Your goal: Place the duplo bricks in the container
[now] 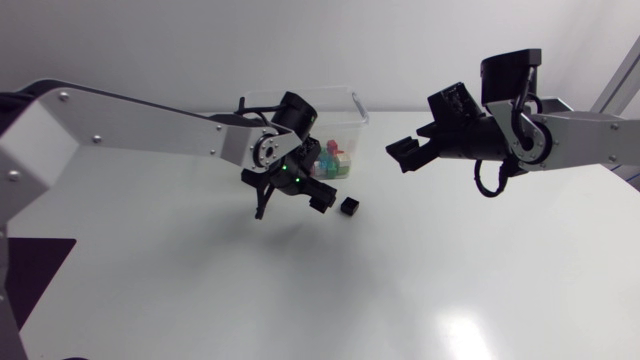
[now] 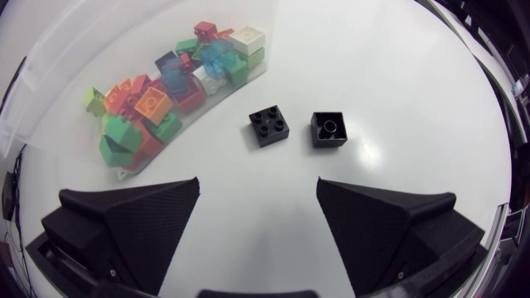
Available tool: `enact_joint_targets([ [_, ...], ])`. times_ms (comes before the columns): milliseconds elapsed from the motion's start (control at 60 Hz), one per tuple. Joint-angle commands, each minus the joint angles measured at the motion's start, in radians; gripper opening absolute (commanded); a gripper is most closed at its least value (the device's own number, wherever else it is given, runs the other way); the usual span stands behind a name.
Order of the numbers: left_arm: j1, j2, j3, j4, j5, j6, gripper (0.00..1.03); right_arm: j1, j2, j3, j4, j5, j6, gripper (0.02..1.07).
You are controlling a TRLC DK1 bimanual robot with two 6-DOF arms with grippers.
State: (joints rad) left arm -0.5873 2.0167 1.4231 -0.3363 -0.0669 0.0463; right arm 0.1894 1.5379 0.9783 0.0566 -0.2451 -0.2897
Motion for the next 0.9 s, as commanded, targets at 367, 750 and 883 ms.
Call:
enact_joint_targets([
  [367, -0.022, 0.264, 0.333, -0.159, -0.034, -0.172, 0.98, 0.078, -0.093, -0.159, 0.061, 0.104, 0.007, 1.02],
  [750, -0.029, 0.413, 0.524, -0.222, -0.088, -0.273, 0.96, 0.102, -0.075, -0.213, 0.094, 0.135, -0.017, 1.02],
  [883, -0.029, 0.447, 0.554, -0.231, -0.105, -0.306, 0.9, 0.085, -0.073, -0.233, 0.114, 0.127, -0.028, 1.02],
])
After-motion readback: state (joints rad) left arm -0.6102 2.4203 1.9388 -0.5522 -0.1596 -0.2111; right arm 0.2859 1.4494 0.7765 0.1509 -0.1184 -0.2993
